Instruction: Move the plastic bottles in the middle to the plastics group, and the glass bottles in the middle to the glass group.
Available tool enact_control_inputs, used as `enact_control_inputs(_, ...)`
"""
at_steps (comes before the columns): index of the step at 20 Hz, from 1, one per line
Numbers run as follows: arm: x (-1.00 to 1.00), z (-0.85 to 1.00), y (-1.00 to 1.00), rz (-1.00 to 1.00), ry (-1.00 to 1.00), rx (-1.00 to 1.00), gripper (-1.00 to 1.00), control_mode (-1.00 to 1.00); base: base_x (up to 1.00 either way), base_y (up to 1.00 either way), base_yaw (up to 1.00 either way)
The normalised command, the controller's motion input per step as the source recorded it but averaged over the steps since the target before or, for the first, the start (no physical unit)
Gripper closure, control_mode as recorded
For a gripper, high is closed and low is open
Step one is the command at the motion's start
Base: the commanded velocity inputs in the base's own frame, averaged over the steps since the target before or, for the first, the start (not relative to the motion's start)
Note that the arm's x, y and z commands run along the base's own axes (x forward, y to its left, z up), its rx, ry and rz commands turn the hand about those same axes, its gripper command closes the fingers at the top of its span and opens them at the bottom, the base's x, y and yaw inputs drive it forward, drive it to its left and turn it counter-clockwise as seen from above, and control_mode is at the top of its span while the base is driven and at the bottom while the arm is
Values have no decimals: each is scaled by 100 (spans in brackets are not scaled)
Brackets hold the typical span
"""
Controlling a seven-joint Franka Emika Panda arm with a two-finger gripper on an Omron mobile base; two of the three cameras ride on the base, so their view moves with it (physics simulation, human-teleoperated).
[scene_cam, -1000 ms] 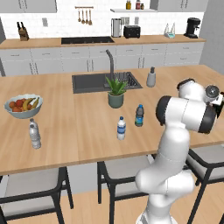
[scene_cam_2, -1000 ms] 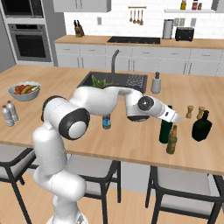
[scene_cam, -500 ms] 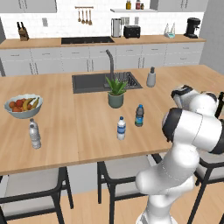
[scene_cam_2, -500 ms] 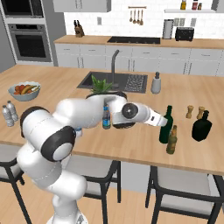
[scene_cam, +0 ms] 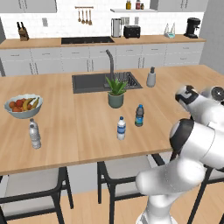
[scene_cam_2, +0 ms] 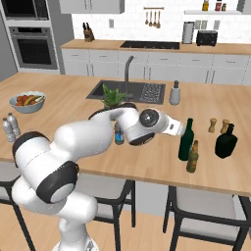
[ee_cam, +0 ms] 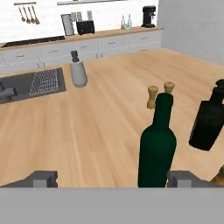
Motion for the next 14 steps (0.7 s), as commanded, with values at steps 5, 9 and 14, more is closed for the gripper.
enact_control_inputs(5,-16,42,48,18,29,3,-100,-100,0,0,0)
enact_control_inputs(9,-27,3,91,11,18,0,-100,-100,0,0,0)
enact_control_inputs(14,-9,0,100,12,9,0,-100,-100,0,0,0)
